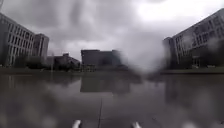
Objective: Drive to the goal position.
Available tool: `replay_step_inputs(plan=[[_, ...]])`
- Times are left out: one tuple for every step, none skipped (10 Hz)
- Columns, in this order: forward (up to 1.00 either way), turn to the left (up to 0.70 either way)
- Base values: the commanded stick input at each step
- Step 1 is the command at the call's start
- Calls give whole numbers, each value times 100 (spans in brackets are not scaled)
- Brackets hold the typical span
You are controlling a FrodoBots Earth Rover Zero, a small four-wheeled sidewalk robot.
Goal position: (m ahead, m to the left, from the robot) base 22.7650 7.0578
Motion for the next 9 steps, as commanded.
replay_step_inputs(plan=[[70, 0], [70, 0], [70, -7], [70, -26], [70, -28], [70, -11], [70, -2], [70, 0], [70, 0]])
